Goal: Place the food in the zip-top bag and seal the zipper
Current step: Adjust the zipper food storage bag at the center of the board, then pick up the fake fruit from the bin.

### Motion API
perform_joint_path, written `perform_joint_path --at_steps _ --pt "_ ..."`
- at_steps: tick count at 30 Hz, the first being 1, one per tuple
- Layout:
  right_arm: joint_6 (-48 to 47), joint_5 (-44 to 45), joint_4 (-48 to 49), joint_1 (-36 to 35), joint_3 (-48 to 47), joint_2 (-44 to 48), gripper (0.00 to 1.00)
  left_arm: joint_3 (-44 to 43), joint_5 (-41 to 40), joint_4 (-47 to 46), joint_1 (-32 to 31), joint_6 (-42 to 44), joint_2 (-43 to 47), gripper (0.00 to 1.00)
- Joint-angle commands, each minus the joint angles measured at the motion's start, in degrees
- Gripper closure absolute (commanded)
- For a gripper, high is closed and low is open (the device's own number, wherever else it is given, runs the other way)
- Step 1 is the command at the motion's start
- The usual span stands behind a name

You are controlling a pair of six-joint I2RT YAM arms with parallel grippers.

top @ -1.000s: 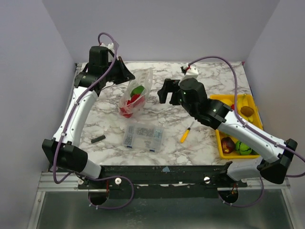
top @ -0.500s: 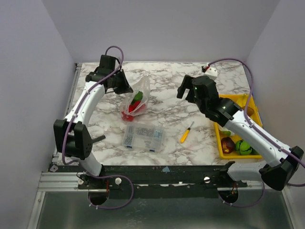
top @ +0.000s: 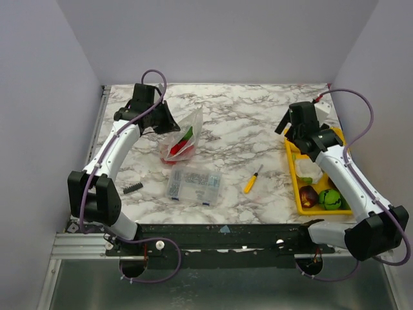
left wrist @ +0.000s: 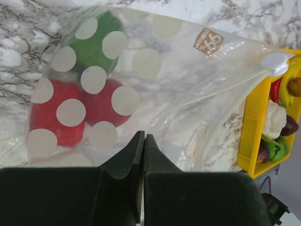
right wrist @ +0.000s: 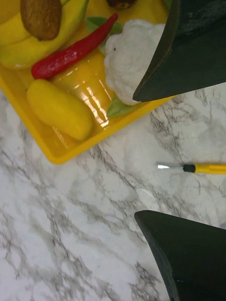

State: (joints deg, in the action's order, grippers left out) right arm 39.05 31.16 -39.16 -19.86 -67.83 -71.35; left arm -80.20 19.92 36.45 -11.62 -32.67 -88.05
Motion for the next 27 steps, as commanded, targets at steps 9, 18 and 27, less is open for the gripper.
perform_joint_path --at_steps 9,18,27 --pt "8.6 -5.7 -8.0 15.3 6.4 0.1 0.0 -0.3 3.6 -1.0 0.2 1.0 1.5 1.0" --pt "23.7 -6.6 -24.3 15.3 12.7 9.1 0.03 -0.3 4.9 -1.2 0.2 0.9 2.2 1.0" --pt "34.5 -7.9 -31.0 15.3 18.2 4.4 0.05 -0.1 5.9 -1.5 0.2 0.8 2.1 1.0"
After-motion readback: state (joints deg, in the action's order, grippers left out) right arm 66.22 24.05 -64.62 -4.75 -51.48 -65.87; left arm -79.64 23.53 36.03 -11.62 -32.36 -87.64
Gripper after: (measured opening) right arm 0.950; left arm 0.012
